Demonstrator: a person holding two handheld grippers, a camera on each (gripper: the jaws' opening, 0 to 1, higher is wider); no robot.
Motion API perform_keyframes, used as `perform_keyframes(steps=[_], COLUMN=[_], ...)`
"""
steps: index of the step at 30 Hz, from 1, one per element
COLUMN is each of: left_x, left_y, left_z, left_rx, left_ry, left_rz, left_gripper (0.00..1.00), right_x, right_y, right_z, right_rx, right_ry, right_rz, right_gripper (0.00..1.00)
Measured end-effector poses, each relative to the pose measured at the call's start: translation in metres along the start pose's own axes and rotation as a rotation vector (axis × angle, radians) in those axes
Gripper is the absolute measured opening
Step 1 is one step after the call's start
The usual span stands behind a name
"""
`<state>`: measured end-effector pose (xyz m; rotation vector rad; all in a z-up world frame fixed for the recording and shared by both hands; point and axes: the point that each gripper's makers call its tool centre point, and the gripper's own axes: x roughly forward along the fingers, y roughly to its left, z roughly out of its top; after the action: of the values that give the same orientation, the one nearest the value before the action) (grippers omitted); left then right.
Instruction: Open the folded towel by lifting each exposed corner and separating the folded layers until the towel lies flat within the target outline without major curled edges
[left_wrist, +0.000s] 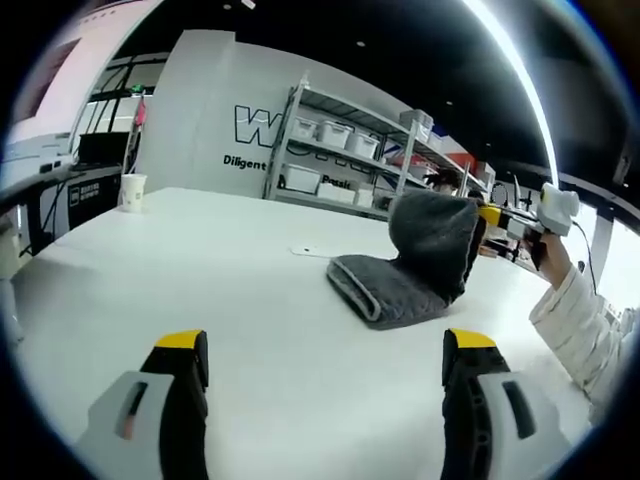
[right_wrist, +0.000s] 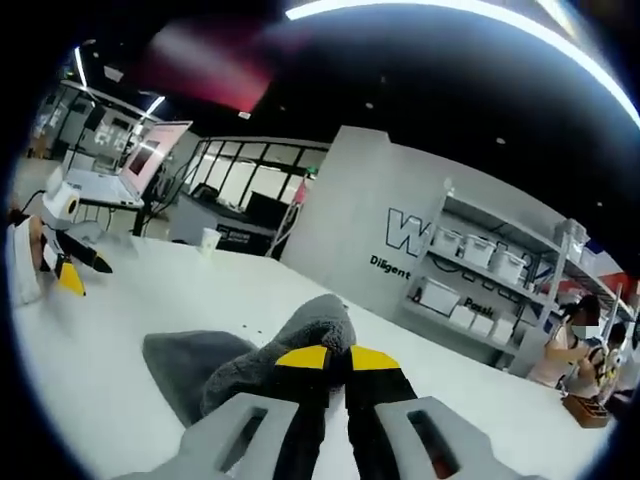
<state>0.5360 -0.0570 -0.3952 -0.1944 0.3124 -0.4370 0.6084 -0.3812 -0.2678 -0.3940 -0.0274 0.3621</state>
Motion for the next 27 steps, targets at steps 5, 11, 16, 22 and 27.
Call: perform_keyframes(steps=[5,11,16,22,27], left_x=[0.000,0.000,0.000,0.000,0.001], left_y=[0.000,0.001,0.002,0.002,0.002], left_z=[-0.001,-0.001,-0.001,-0.002,-0.002], left_rx=[0.001,0.002,0.003,0.004,0.005], left_ry=[0.002,0.004,0.008,0.011,0.012], left_rz=[0.001,0.003,0.005,0.009,0.009], left_gripper=[0.96,0.96,0.96,0.96,0.96], right_x=[-0.004,-0.008,-0.010,-0.017,-0.021], right_y=[-0.008,-0.014,-0.021,-0.028,-0.036], right_z=[-0.005,-0.011,-0.017,-0.023,-0.031], right_rx=[0.010,0.013,0.013,0.023,0.057], right_ry=[0.001,0.006,0.011,0.015,0.015], right_rz=[-0.020,-0.034,-0.047,-0.062,-0.074], right_gripper=[0.00,0.00,0.00,0.00,0.00])
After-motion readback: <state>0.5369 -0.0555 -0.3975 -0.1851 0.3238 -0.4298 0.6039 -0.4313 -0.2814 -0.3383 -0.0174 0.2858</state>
